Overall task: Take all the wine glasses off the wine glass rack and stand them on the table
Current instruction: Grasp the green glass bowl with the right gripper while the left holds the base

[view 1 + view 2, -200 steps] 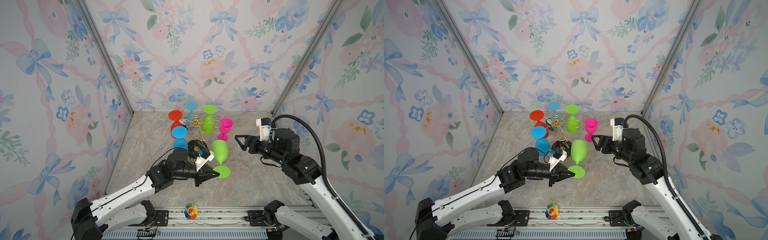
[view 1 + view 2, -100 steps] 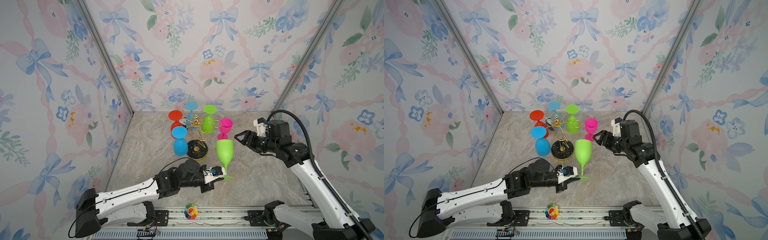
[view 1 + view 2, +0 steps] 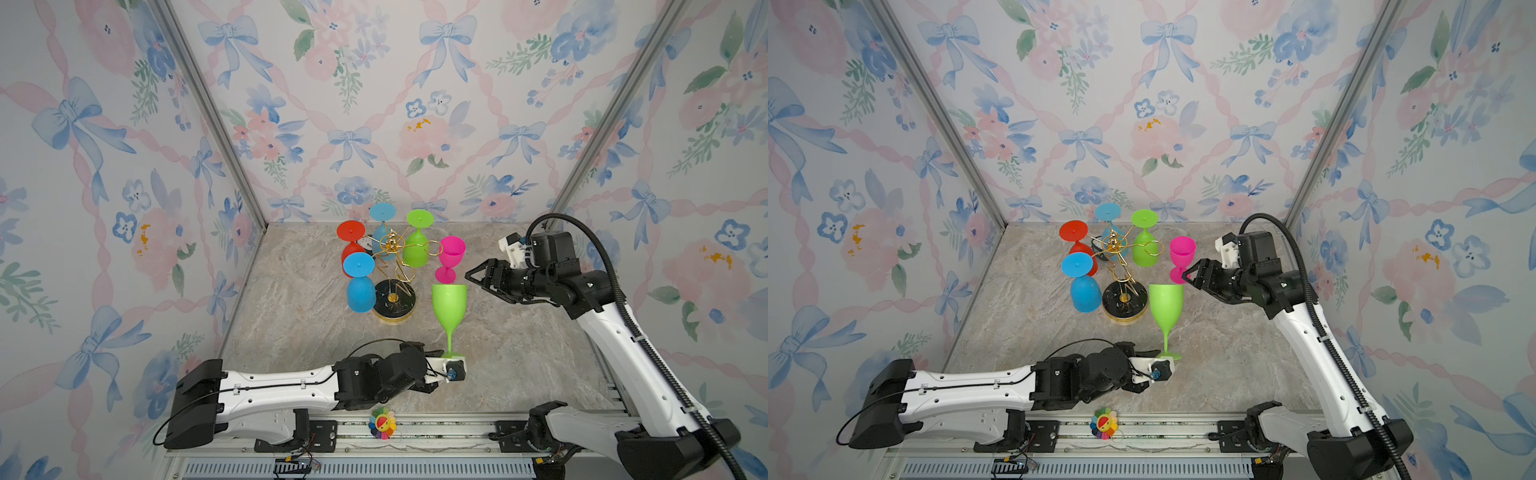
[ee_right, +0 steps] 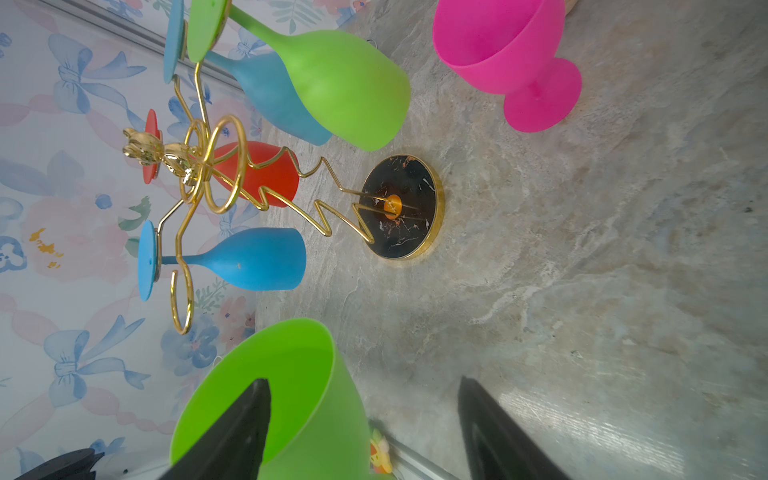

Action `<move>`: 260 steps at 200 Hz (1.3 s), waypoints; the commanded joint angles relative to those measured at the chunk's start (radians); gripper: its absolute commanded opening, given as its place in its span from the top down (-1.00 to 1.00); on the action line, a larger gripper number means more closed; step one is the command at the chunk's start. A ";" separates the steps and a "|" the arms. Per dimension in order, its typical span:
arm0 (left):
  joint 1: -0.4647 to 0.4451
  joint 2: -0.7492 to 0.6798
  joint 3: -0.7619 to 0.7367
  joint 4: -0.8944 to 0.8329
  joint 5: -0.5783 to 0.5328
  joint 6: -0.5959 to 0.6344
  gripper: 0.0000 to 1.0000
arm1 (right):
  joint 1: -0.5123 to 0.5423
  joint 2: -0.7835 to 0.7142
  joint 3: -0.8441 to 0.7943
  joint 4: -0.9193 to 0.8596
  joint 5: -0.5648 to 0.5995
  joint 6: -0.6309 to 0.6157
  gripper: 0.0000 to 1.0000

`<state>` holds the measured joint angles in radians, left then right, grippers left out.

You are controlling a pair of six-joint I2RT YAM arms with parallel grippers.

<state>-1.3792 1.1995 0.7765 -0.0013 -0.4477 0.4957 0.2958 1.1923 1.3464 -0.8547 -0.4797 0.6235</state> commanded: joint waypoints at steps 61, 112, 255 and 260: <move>-0.083 0.155 0.012 0.018 -0.357 0.226 1.00 | 0.003 0.093 0.092 -0.098 -0.057 -0.092 -0.40; -0.084 0.198 -0.022 0.048 -0.453 0.297 1.00 | 0.007 0.131 0.117 -0.151 -0.040 -0.151 -0.36; -0.084 0.282 -0.061 0.140 -0.646 0.395 1.00 | 0.061 0.245 0.184 -0.270 -0.070 -0.257 0.26; -0.084 0.282 -0.062 0.146 -0.650 0.399 1.00 | 0.063 0.246 0.185 -0.271 -0.073 -0.259 0.28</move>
<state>-1.4597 1.4662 0.7307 0.0902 -1.0382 0.8608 0.3431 1.4277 1.4925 -1.0824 -0.5396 0.3809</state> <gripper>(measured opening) 0.050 0.376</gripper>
